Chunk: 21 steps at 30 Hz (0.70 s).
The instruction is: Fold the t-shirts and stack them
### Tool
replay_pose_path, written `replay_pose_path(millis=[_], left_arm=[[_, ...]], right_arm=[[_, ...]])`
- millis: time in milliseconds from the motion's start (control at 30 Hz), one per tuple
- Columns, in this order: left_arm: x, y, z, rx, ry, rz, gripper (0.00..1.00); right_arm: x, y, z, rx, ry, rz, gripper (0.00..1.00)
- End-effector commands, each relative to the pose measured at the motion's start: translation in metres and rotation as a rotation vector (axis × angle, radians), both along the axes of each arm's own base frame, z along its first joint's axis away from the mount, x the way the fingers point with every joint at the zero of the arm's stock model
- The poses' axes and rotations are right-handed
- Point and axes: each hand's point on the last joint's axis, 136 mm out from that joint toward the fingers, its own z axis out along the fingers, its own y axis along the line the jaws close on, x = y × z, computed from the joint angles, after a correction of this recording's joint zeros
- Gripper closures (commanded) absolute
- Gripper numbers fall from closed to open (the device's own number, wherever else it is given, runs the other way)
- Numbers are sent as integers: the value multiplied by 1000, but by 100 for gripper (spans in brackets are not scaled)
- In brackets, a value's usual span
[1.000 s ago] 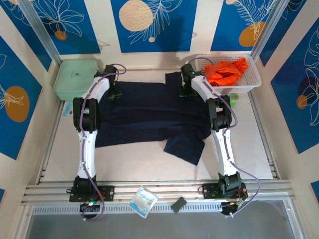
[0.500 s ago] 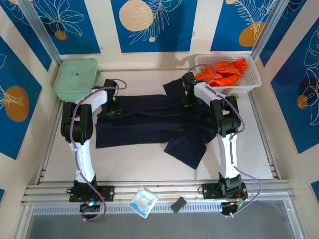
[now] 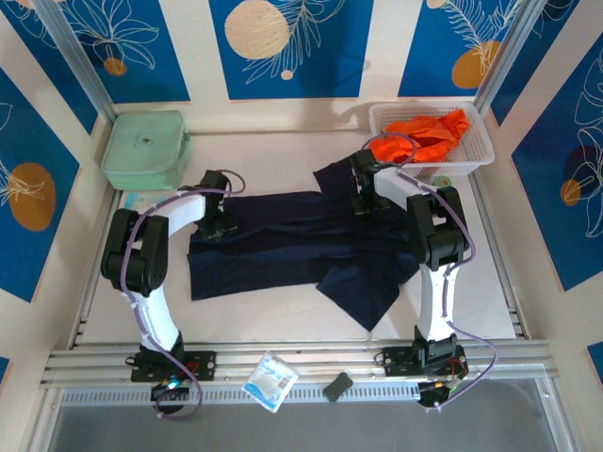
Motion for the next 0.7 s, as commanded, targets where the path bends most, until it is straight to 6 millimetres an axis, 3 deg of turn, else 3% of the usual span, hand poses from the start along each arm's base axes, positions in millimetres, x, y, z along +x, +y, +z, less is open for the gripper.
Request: replay_pose_path(millis=[0, 133, 267, 367, 500, 667], left_arm=[[-36, 0, -9, -9, 97, 20, 71], [-28, 7, 22, 28, 40, 19, 62], [-1, 23, 72, 114, -52, 7, 53], [19, 39, 95, 143, -89, 19, 52], [39, 61, 89, 125, -69, 48, 58], [58, 79, 59, 66, -22, 50, 62]], right_arm=[[-23, 2, -8, -8, 73, 16, 100], [-18, 13, 6, 2, 45, 39, 100], [-11, 21, 37, 20, 1, 38, 100], [-10, 25, 64, 41, -45, 29, 100], [-21, 29, 88, 92, -80, 18, 100], [-41, 30, 106, 143, -84, -5, 100]])
